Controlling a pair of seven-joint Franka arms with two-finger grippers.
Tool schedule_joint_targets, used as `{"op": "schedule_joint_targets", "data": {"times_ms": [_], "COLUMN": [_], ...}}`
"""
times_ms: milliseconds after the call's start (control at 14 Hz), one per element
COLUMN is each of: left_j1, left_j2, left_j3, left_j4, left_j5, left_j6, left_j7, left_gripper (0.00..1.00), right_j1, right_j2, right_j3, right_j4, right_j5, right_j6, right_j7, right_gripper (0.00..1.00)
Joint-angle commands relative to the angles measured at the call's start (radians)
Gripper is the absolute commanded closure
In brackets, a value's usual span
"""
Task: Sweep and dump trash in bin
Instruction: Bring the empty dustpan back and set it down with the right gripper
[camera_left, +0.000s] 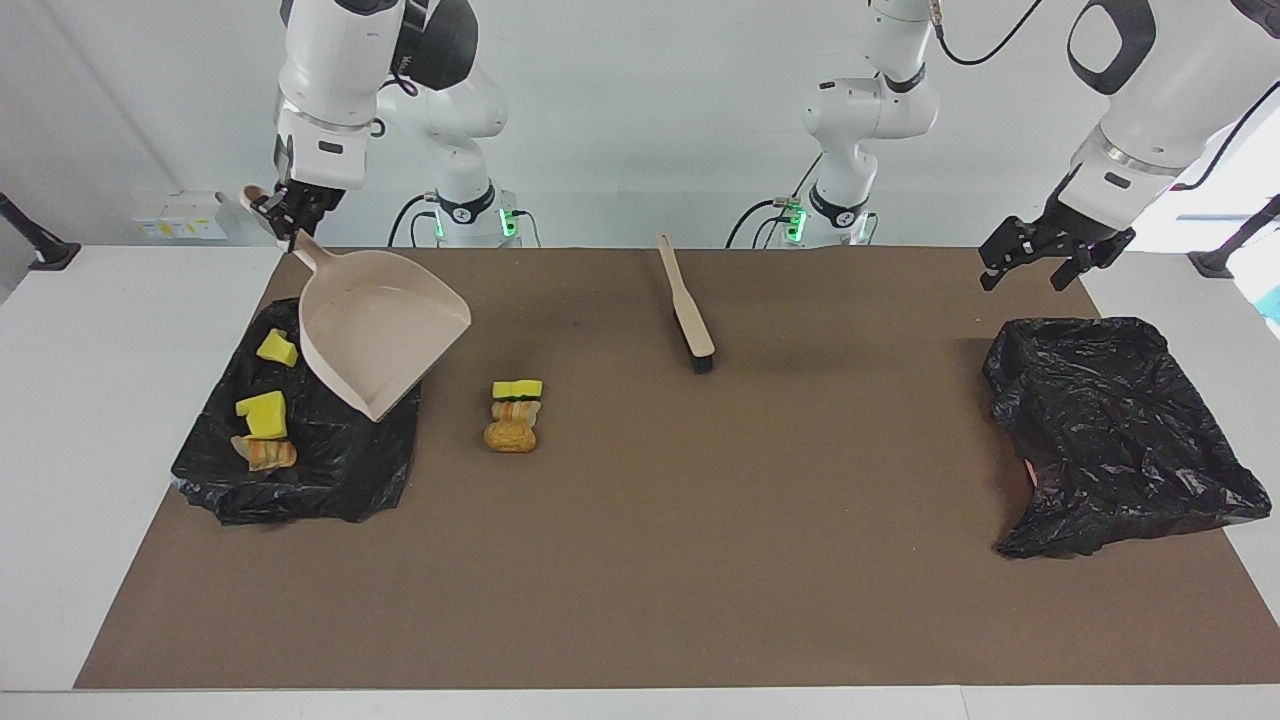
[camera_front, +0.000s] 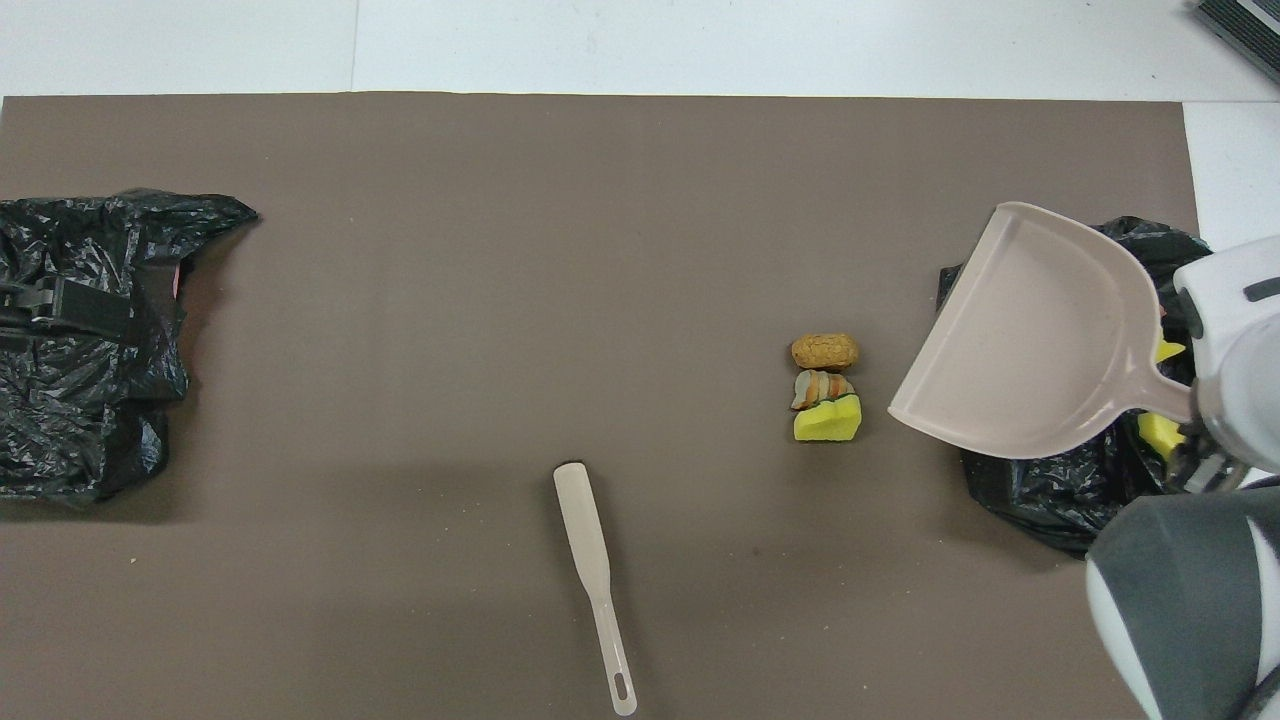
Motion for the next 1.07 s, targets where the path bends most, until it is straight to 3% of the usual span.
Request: {"op": "schedule_joint_targets", "data": {"times_ms": [0,214,356,641,997], "left_j1": [-0.008,-0.005,-0.005,-0.005,-0.007], "left_j2": [-0.012,-0.012,-0.011,-0.011,-0.012], "left_j3": [0.004,0.007,0.007,0.007,0.007], "left_j4": [0.000,0.000,0.000,0.000,0.000], "left_j5": [0.024,0.024,0.024,0.024,0.024], "left_j6": [-0.013,-0.012,-0.012,-0.012,-0.012], "left_j7": [-0.015,-0.013,-0.013,-0.013,-0.013], "left_gripper": [0.00,0.00,0.00,0.00,0.00], "right_j1": [0.080,0.209,0.274,0.422,0.557], "right_j2": [0.005,0.083,0.171,0.439,0.740], "right_j3": [0.028,0.029,0.029,0.029,0.020], "right_j4": [0.008,0.016,0.074,0.257,0.463], "right_j5": [0.123,0.192,0.206,0.200,0.186], "right_j6": [-0.039,-0.010,0.010,0.105,0.280], "right_j7": [0.370,0.748,0.917,1.278,1.516], "right_gripper": [1.00,1.00,1.00,1.00,1.00]}}
